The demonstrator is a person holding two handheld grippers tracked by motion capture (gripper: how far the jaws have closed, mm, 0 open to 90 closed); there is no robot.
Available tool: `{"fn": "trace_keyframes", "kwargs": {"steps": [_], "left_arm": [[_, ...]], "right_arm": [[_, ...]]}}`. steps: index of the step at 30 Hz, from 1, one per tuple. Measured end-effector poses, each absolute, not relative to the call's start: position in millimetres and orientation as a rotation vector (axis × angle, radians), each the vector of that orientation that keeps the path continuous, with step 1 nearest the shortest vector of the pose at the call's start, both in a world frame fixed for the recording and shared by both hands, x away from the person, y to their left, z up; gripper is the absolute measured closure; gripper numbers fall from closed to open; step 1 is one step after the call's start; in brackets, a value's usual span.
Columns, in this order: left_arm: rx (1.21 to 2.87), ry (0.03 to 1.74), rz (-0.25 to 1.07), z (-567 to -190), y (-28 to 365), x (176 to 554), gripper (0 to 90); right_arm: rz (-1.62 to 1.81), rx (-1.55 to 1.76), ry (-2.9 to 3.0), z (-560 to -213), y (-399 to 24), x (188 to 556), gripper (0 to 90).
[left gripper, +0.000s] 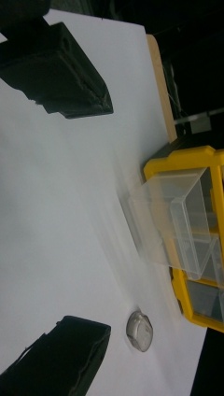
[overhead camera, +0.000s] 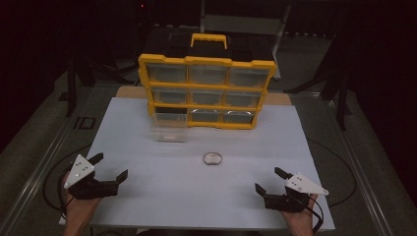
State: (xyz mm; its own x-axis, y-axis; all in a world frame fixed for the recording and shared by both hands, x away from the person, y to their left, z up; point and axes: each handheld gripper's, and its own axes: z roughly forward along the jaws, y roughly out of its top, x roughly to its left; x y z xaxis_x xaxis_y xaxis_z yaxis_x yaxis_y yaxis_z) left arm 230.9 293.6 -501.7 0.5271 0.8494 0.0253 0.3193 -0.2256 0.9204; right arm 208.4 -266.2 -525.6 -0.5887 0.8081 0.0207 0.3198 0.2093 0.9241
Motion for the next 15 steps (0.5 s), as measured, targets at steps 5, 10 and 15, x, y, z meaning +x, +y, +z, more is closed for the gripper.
{"fn": "trace_keyframes", "kwargs": {"steps": [5, 10, 15], "left_arm": [[1.783, 0.977, 0.678, -503.8, 294.0, 231.3, 0.3], [1.785, 0.980, 0.669, -507.1, 294.1, 232.8, 0.3], [1.792, 0.971, 0.667, -507.8, 291.6, 233.0, 0.3]], "right_arm": [[1.365, 1.053, 1.999, -526.4, -267.5, 209.3, 8.3], [1.363, 1.054, 2.011, -527.5, -266.2, 210.9, 8.2], [1.371, 1.065, 2.013, -527.5, -266.4, 212.3, 8.2]]}}
